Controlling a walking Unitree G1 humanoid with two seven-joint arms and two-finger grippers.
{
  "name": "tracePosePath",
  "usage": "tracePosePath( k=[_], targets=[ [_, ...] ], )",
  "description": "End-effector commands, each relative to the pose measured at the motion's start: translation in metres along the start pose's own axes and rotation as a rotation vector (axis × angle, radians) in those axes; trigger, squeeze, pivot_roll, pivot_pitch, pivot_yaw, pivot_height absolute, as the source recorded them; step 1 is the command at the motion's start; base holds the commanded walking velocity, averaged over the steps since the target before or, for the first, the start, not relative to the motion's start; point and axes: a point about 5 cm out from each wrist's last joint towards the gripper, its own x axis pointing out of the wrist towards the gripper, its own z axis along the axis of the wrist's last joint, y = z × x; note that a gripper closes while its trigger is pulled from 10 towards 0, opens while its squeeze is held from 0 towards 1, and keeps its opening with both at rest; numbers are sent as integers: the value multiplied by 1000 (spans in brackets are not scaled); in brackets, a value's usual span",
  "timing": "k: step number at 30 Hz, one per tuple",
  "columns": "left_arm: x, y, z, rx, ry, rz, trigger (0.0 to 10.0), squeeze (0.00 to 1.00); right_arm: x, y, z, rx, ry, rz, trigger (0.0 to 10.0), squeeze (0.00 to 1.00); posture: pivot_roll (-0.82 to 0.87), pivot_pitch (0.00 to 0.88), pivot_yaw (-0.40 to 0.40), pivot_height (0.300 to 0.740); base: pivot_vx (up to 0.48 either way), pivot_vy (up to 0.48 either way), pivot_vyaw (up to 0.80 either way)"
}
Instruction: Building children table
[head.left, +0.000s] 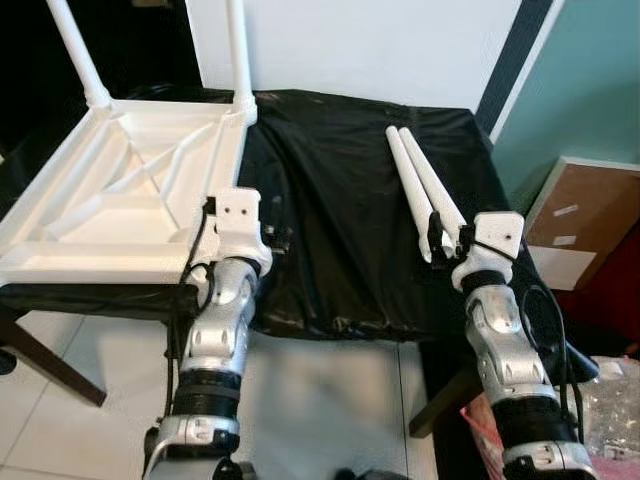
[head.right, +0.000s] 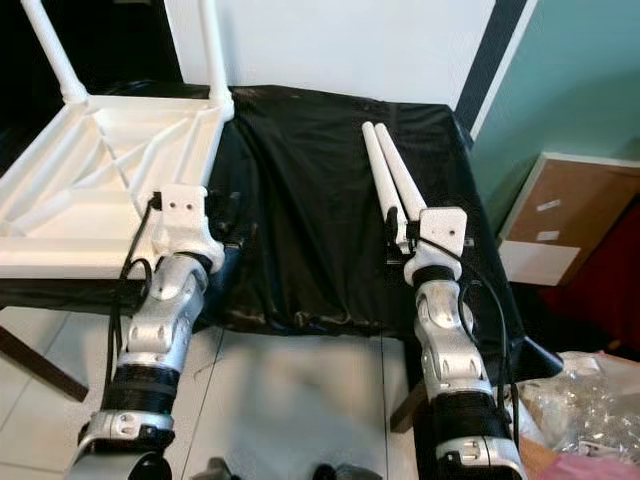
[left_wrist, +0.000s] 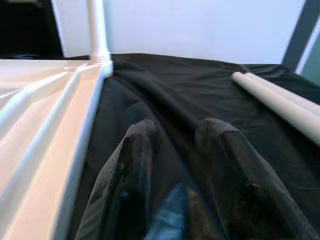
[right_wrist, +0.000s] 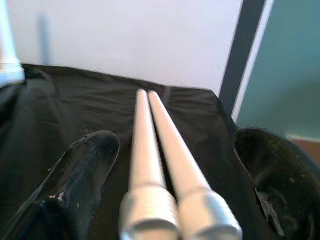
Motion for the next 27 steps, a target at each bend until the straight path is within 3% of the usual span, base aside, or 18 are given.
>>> tracePosePath(
  k=[1,15,24,27],
  targets=[
    [1,-3,1,-4,6,-20,10000,0,-1,-1,-3,5,16,-8,10000,0,-1,89,-49,740,0,0,0],
    [-1,-6,-2,-35,41,-46,10000,0,-6,-4,-7,5,30,-22,10000,0,-6,106,-39,740,0,0,0],
    [-2,-7,-5,-38,60,-57,10000,0,-6,-5,-8,3,34,-23,10000,0,-6,112,-37,740,0,396,0],
    [-3,-8,-4,-8,53,-67,10000,0,-6,-7,-9,-1,36,-31,10000,0,-6,117,-38,740,0,0,0]
  ],
)
